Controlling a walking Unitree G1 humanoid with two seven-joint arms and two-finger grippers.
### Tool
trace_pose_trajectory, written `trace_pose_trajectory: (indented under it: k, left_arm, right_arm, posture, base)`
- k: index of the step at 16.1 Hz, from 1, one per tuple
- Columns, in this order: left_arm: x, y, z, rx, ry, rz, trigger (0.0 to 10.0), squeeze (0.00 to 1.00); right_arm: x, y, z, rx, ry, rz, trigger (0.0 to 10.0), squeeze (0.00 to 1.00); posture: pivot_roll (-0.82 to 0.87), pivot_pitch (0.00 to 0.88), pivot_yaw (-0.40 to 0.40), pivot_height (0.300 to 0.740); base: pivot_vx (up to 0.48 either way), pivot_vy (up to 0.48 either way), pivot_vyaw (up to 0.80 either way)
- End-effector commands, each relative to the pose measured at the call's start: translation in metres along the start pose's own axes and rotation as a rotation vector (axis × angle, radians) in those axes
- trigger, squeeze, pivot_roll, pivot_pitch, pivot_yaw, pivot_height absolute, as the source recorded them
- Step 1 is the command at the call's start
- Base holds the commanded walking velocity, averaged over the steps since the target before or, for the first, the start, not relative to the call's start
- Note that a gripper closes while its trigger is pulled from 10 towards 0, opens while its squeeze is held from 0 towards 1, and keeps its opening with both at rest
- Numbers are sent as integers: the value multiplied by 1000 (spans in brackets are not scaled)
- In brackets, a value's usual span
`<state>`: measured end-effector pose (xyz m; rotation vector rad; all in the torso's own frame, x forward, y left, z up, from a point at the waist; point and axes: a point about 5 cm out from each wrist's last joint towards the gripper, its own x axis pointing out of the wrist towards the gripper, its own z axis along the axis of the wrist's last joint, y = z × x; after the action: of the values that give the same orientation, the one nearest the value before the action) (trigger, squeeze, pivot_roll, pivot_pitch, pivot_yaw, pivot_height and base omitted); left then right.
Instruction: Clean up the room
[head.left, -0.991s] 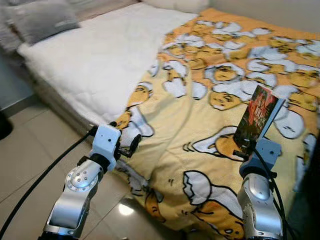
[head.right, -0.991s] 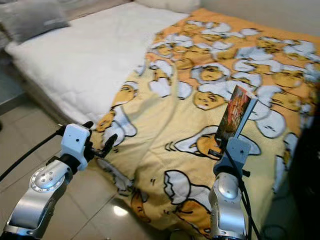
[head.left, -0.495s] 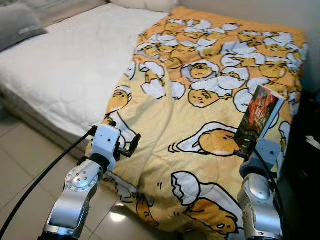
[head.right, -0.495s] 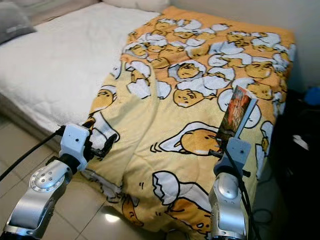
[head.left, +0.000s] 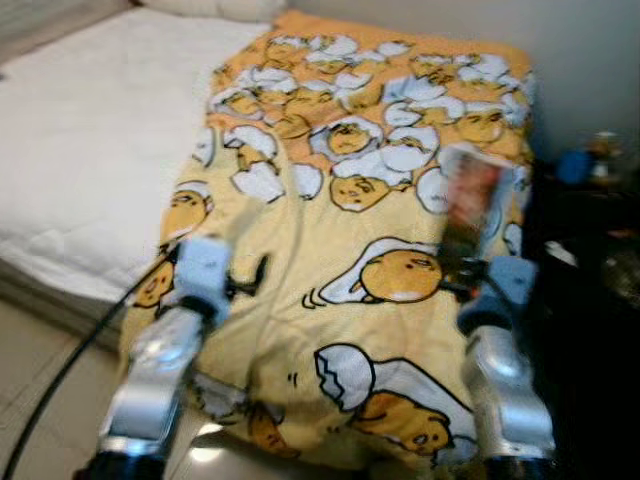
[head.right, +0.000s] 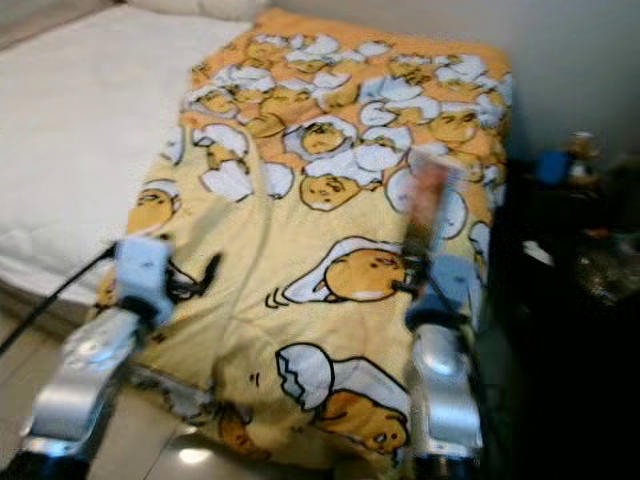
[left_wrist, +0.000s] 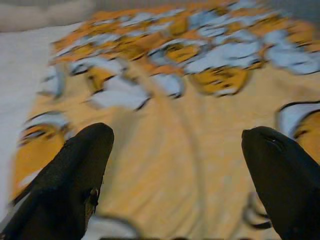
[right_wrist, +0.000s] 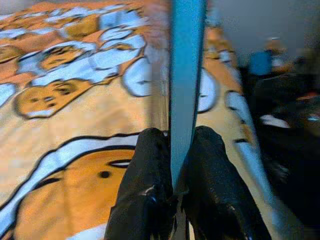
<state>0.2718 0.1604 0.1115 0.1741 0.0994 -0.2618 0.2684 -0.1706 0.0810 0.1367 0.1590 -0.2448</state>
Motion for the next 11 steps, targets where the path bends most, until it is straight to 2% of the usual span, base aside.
trace_pose_trajectory:
  k: [1,3,5,11]
  left_arm:
    - [-3,8,-3,27,22,27,10000,0]
    - [-3,13,-3,31,22,34,10000,0]
    - [-3,15,-3,38,25,34,10000,0]
    - [1,16,-1,35,15,33,10000,0]
  right_arm:
    - [2,10,10,23,-41,34,10000,0]
    - [1,15,10,28,-37,46,10000,0]
    - [1,13,9,32,-33,38,10000,0]
    - [3,13,12,10,-49,57,10000,0]
  posture:
    - [66,0,16,740]
    - [68,0,20,740]
    - [56,0,33,740]
    - [51,0,26,740]
  base:
    - [0,0,-800]
    - [0,266,-800]
    - [0,283,-800]
    - [0,313,-785]
